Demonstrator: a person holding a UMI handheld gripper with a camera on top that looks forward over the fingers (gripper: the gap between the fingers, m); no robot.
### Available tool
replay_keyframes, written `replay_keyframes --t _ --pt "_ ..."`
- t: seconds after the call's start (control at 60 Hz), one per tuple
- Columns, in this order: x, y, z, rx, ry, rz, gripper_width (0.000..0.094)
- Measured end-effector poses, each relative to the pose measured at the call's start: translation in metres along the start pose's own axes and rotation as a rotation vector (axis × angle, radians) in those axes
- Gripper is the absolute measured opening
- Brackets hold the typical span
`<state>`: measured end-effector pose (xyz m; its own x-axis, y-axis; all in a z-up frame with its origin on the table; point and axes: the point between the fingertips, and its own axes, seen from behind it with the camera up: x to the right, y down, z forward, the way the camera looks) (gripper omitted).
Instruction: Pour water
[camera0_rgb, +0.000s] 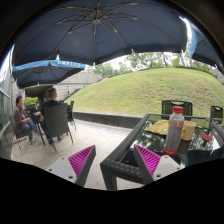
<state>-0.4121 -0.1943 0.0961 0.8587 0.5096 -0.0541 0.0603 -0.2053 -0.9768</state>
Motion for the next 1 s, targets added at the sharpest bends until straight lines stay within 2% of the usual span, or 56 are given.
replay_keyframes --t 0.167,0.317,0.55,0.667,0.883,0.95,0.983,1.0 --pt "0.010 -0.003 -0.010 0.007 0.029 -0.001 0.0807" --pt "0.034 -0.019 -0.021 0.052 0.068 -0.021 0.0807" --pt "0.148 -0.042 -0.027 0.106 0.254 -0.027 0.0808" --pt "0.198 -0.043 0.003 0.101 0.325 -0.054 0.0804" --pt "0.242 -0.042 0.083 0.082 0.350 -0.031 0.0800" --pt "0.247 -0.049 0.096 0.105 0.350 -0.002 0.0772" --pt "0.254 -0.050 0.101 0.110 0.348 0.008 0.0722" --pt "0.254 -0.051 0.102 0.113 0.346 0.012 0.0669"
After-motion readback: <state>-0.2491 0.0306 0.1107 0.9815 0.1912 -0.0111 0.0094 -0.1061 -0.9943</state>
